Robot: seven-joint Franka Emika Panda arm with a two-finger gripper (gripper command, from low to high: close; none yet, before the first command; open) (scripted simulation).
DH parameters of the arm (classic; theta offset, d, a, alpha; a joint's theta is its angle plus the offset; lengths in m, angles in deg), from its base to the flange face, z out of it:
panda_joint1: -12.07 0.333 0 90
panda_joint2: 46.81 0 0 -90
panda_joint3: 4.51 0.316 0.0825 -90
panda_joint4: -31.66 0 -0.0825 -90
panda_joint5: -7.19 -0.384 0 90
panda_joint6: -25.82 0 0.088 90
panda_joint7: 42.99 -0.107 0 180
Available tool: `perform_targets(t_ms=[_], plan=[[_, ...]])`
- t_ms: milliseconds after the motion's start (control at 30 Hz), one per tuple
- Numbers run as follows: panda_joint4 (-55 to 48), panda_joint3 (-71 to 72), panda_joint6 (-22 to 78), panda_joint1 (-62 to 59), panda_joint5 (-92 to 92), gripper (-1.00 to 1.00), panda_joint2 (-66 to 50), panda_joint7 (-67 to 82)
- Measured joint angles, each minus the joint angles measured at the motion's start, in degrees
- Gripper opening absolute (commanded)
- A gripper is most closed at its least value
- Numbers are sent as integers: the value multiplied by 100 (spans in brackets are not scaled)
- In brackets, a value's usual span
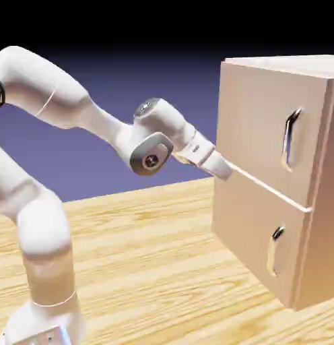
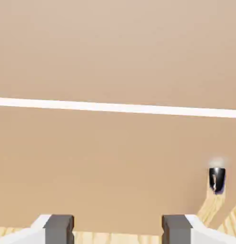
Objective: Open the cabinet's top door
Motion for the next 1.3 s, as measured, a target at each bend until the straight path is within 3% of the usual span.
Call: perform_targets(t_ms=[1300], plan=[[-1441, -4881, 2036, 4971, 9720, 0, 4643, 8442]])
